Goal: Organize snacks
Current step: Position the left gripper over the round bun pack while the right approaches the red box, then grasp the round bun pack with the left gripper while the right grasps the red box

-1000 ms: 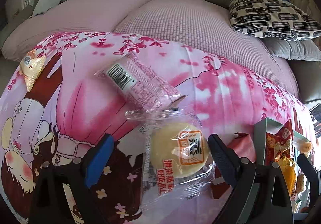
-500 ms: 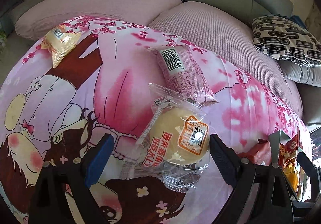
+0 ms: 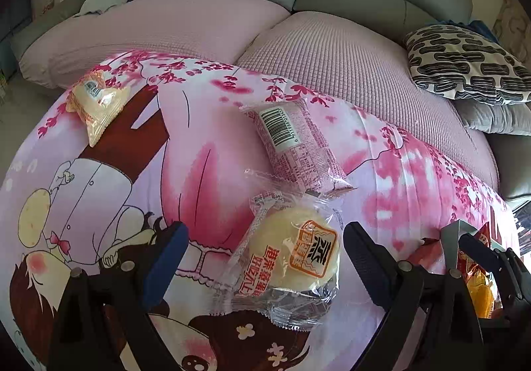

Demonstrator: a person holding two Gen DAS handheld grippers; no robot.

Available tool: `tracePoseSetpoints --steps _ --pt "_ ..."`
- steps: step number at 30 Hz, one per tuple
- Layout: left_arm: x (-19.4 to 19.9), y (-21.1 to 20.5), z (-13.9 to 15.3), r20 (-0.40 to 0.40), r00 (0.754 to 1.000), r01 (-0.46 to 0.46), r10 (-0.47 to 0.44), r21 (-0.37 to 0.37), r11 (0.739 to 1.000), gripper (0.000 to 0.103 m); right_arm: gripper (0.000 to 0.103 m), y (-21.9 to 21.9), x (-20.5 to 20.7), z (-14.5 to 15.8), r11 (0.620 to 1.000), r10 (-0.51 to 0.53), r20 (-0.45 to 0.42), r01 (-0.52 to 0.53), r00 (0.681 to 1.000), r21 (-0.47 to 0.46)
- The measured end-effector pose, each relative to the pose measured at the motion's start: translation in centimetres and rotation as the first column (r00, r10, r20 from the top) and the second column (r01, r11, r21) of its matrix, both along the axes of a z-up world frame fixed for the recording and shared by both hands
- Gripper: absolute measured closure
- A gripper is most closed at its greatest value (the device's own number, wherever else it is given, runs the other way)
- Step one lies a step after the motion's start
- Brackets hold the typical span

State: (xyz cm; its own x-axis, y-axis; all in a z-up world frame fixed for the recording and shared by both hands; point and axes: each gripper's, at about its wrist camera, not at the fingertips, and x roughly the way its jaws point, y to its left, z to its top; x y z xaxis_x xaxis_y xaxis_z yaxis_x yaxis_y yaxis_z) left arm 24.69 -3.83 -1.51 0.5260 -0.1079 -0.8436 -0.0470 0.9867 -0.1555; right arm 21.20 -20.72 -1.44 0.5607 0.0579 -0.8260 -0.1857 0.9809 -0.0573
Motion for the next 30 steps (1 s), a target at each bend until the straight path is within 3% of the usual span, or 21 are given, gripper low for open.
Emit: tracePoseSetpoints --steps 2,14,20,23,30 --pt "0.3 -0.3 0.0 0.000 1.000 0.016 -0.016 0.005 1.000 0.008 0.021 0.3 0.3 -0.2 1.000 0.017 -0.011 -0.017 1.000 -0.005" --pt "1.0 -1.8 -0.9 -0.023 0.998 0.067 -0.066 0.009 0.998 0.012 0.024 0.5 0.8 -1.7 0.999 0.031 -0.092 -0.033 0.995 -0.017" --pt "0.4 -1.6 -1.4 -0.043 0.998 0.056 -0.056 0.008 0.998 0.027 0.027 0.6 0.0 -1.6 0.999 0.039 -0.101 -0.039 0.994 0.001" --pt "0.1 -1.3 -1.4 -0.045 0.998 0.050 -0.051 -0.014 0.999 0.030 0.033 0.7 -0.3 -1.6 1.000 0.028 -0.100 -0.027 0.995 0.011" --pt "-0.8 -1.4 -1.7 -0.048 0.998 0.048 -0.049 -0.035 0.998 0.036 0.036 1.0 -0.9 -1.9 1.000 0.006 -0.097 -0.005 0.995 0.008"
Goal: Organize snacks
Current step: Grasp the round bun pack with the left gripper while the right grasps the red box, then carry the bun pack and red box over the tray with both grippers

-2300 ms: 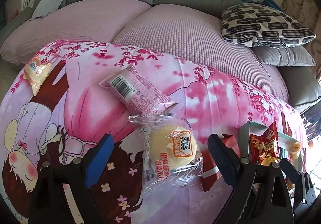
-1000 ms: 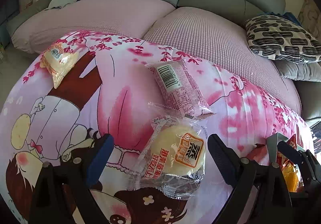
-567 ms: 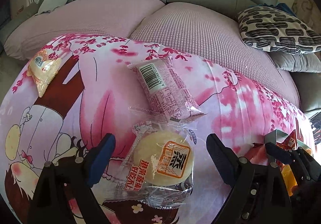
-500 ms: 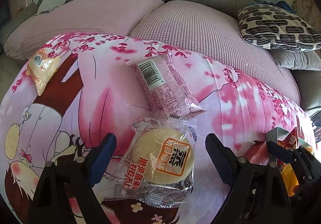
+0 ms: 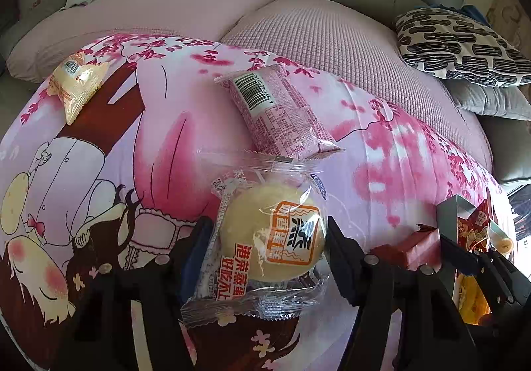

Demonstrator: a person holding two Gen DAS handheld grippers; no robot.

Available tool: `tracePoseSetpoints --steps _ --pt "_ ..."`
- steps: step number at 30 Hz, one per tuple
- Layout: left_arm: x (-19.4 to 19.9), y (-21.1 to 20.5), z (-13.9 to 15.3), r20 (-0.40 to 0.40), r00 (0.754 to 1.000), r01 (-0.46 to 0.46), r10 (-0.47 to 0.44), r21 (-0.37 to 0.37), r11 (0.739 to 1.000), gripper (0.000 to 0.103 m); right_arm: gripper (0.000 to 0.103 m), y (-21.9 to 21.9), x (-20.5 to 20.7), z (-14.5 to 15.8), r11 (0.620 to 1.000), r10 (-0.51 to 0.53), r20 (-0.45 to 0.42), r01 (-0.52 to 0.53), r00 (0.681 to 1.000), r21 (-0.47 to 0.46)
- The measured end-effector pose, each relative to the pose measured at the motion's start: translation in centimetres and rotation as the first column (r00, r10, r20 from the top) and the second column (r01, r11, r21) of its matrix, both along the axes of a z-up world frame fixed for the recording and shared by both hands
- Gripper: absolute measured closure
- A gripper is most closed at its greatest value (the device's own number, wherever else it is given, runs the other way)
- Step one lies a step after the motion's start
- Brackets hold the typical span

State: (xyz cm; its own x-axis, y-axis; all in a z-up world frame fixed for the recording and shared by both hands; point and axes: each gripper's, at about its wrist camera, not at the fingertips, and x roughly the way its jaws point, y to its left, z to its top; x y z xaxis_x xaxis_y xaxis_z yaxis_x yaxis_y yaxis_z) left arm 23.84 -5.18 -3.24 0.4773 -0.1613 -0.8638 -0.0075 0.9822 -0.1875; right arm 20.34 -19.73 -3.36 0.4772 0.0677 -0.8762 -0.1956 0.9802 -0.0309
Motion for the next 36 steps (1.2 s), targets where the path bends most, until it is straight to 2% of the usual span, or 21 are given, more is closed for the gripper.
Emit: tracePoseSetpoints --steps 14,24,36 --pt "-0.9 0.1 -0.4 0.008 1.000 -0.005 0.005 0.001 1.000 0.039 0.037 0.3 0.0 -0.3 0.999 -0.048 0.023 0.048 0.999 -0.013" --pt "-2.3 0.6 0.1 0.003 1.000 -0.021 0.021 -0.016 1.000 0.045 0.040 0.3 -1.0 0.2 0.995 -0.095 0.012 0.095 0.995 -0.002" --pt "-4.6 1.4 2.8 0.054 0.998 -0.020 0.022 -0.024 1.000 0.045 0.040 -0.4 -4.5 3.3 0.988 -0.144 0.062 0.140 0.988 0.069"
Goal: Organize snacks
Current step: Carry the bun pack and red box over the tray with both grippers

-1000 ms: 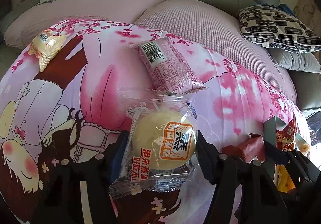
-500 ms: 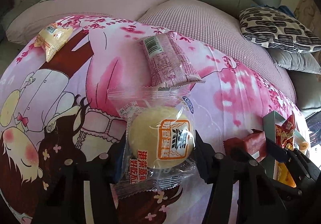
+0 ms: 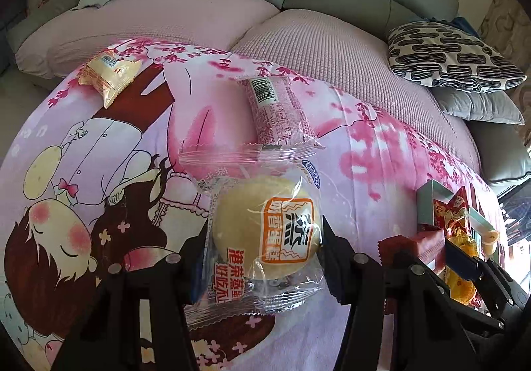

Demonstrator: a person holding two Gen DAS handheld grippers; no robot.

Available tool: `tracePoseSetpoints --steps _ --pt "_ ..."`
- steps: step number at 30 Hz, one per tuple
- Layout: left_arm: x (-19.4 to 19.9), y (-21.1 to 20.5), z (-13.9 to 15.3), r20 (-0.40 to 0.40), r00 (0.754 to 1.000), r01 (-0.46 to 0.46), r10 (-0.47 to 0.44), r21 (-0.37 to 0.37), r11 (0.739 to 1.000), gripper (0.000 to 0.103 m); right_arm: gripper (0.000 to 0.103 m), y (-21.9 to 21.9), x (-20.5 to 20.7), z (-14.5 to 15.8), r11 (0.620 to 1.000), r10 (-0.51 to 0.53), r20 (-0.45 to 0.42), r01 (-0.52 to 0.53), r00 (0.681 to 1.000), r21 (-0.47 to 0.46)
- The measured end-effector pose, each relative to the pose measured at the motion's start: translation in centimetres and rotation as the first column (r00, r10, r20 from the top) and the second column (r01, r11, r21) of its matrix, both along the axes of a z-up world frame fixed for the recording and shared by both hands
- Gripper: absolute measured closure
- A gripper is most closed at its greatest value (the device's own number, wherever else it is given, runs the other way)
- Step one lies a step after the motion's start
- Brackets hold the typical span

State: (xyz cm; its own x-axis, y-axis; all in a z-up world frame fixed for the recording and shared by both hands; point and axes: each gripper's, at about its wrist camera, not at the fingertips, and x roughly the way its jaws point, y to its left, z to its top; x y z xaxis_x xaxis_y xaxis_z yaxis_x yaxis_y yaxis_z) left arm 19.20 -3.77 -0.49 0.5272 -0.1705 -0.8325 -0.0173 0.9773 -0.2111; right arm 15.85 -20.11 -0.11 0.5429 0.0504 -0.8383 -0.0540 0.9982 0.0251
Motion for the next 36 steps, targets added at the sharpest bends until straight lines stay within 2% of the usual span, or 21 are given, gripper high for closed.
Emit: tracePoseSetpoints --steps 8,11,16,21,26,30,36 --pt "-1.8 -0.9 1.5 0.029 0.999 0.025 -0.024 -0.007 1.000 0.045 0.040 -0.6 -3.1 2.5 0.999 -0.030 0.053 0.028 0.998 0.039" --pt "-2.2 -2.3 2.3 0.053 0.997 0.060 -0.059 -0.003 0.998 0.045 0.040 -1.8 -4.0 3.1 0.998 -0.057 0.066 0.054 0.996 0.045" --pt "-2.9 -5.6 3.2 0.079 0.985 0.154 -0.153 0.000 0.988 0.045 0.040 -5.8 -5.2 4.2 0.986 -0.161 0.091 0.156 0.983 0.058" --pt "-4.0 -10.2 3.4 0.085 0.955 0.284 -0.282 -0.001 0.959 0.045 0.040 -11.6 -6.5 4.4 0.946 -0.324 0.085 0.322 0.942 0.034" --pt "-5.2 -14.1 3.1 0.080 0.921 0.379 -0.380 0.025 0.925 0.045 0.040 -16.1 -8.1 3.9 0.902 -0.431 0.058 0.429 0.901 0.040" --pt "-5.6 -16.4 2.2 0.052 0.902 0.427 -0.429 0.052 0.903 0.045 0.040 -18.0 -8.8 3.5 0.884 -0.468 0.041 0.466 0.883 0.049" --pt "-6.0 -18.3 1.4 0.034 0.882 0.465 -0.469 0.087 0.881 0.045 0.040 -18.4 -8.7 2.4 0.882 -0.467 0.013 0.465 0.884 0.069"
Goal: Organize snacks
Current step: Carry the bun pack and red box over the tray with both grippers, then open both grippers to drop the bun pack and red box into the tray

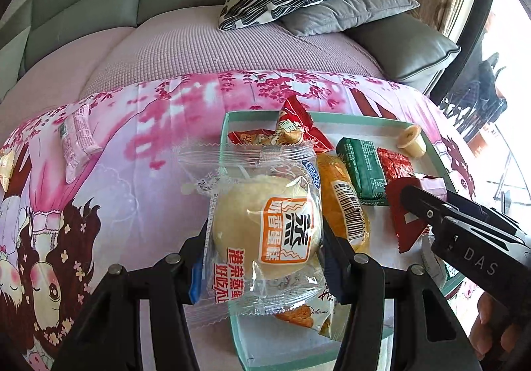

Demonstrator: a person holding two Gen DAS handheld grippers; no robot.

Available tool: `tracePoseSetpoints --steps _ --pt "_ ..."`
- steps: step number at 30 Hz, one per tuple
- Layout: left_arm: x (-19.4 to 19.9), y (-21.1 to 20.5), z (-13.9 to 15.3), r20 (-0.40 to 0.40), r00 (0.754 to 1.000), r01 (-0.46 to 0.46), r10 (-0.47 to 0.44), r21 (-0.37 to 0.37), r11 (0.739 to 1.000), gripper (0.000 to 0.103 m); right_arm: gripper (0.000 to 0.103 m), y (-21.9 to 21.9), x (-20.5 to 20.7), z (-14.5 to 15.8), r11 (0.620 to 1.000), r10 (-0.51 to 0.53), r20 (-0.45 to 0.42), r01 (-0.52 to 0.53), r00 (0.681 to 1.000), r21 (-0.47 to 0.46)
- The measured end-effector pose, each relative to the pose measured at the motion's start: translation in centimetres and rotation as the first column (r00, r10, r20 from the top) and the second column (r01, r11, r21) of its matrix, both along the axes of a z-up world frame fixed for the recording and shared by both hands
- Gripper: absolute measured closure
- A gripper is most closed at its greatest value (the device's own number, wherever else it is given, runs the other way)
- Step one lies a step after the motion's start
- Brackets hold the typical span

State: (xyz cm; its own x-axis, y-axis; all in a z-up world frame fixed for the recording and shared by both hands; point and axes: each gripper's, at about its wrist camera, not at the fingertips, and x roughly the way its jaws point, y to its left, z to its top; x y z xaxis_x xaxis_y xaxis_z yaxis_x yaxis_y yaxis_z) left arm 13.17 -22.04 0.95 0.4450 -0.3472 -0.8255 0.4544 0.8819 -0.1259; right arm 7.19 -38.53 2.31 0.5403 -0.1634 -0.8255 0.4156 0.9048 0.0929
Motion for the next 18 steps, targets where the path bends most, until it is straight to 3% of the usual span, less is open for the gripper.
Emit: tracePoseSetpoints --steps 8,11,18 --pt "-0.1 -1.0 -0.6 -0.026 0.999 0.022 -0.022 0.023 0.999 0.044 0.038 0.0 0.1 -0.2 1.000 0.008 -0.002 -0.008 1.000 0.002" --pt "-0.1 -1.0 -0.5 -0.025 1.000 0.019 -0.019 0.033 0.999 0.035 0.038 0.0 0.1 -0.1 1.000 0.007 0.003 -0.007 1.000 0.000" --pt "0.2 0.4 0.7 -0.024 1.000 -0.002 0.001 -0.012 1.000 0.034 0.038 0.2 0.1 0.2 1.000 0.012 -0.001 -0.012 1.000 -0.009"
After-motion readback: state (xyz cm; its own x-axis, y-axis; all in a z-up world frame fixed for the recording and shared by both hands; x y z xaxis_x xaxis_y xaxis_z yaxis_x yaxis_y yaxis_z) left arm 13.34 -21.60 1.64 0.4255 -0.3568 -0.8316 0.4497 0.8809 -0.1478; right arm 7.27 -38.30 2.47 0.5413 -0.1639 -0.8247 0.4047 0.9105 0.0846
